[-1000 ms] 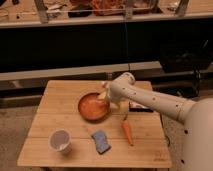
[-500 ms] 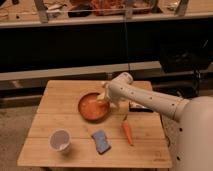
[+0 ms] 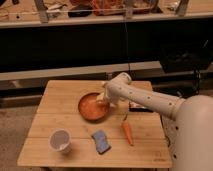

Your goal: Pick up the ceramic bowl

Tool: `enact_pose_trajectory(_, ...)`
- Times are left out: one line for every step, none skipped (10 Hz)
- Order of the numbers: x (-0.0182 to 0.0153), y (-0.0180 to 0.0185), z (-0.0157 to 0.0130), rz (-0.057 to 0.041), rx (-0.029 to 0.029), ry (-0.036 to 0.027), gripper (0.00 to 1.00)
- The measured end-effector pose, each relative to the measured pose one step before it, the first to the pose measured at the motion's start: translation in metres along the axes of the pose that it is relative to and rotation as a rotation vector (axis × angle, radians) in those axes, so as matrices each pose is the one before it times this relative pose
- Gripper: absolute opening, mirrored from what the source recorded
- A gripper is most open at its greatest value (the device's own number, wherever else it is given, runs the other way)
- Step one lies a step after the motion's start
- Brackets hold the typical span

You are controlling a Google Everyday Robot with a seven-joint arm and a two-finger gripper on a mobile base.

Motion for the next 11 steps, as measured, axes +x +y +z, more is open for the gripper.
enact_pose_trajectory(0.00082,0.00102,0.00112,-0.00353,-0.00057,-0.00036,0.80)
enact_pose_trajectory(0.00027,-0.00072,0.00116,-0.00516,-0.00018,-0.00070,0.80)
enact_pose_trajectory(0.00016,-0.00154,0.00199,-0.00771,-0.00015,-0.00153,0.80)
enact_pose_trajectory(0.00013,-0.00216,0.00087,-0.00646,0.00055,-0.00038,0.80)
enact_pose_trajectory(-0.00032,0.00043,0.00109,-0.00230,-0.00037,-0.00118,0.80)
enact_pose_trajectory(0.00084,0.00145,0.00045,-0.00224,-0.00050,0.00183,0.80)
enact_pose_trajectory(0.00029,0.00096,0.00073,-0.00299,-0.00035,0.00024,0.80)
enact_pose_trajectory(0.00091,0.00009,0.00021,-0.00472,-0.00122,0.00214,0.80)
enact_pose_trajectory(-0.00049,-0.00122,0.00096,-0.00325,0.00026,-0.00130,0.80)
enact_pose_trajectory(0.00001,-0.00233,0.00068,-0.00461,0.00133,0.00044,0.80)
enact_pose_trajectory(0.00046,-0.00111,0.00011,-0.00289,0.00096,0.00103,0.80)
